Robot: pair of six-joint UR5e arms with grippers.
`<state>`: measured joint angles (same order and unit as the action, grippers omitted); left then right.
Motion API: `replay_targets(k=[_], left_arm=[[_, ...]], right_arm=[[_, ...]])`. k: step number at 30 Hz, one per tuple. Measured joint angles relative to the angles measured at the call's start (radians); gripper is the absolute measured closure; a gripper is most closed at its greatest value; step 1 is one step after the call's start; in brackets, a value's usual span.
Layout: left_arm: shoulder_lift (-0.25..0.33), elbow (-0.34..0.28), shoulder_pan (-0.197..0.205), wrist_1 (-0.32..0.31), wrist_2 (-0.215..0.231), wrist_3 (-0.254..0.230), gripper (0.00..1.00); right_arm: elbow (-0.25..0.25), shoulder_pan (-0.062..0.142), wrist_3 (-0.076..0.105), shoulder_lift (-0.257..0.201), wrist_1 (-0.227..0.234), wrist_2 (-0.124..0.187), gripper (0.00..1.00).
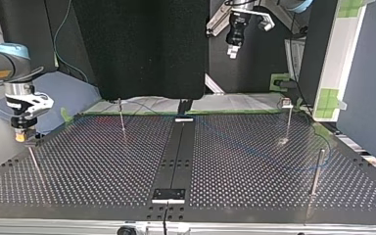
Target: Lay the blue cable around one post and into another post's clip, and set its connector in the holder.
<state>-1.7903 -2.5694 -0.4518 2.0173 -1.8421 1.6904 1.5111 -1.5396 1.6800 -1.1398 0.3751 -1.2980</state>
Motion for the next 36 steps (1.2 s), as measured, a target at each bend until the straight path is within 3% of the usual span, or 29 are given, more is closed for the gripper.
replay_targets(k=[15, 24, 36], left_arm=[[0.0, 0.002, 0.002, 0.011, -0.001, 0.0, 0.01], [0.0, 0.002, 0.002, 0.016, -0.001, 0.0, 0.01], [0.0, 0.003, 0.003, 0.017, -0.001, 0.0, 0.01]], right_arm=[[-0.026, 0.018, -0.019, 0.016, -0.042, 0.061, 1.0], [-0.065, 0.02, -0.07, 0.06, -0.097, 0.068, 1.0], [-0.083, 0.022, -0.068, 0.065, -0.077, 0.137, 1.0]])
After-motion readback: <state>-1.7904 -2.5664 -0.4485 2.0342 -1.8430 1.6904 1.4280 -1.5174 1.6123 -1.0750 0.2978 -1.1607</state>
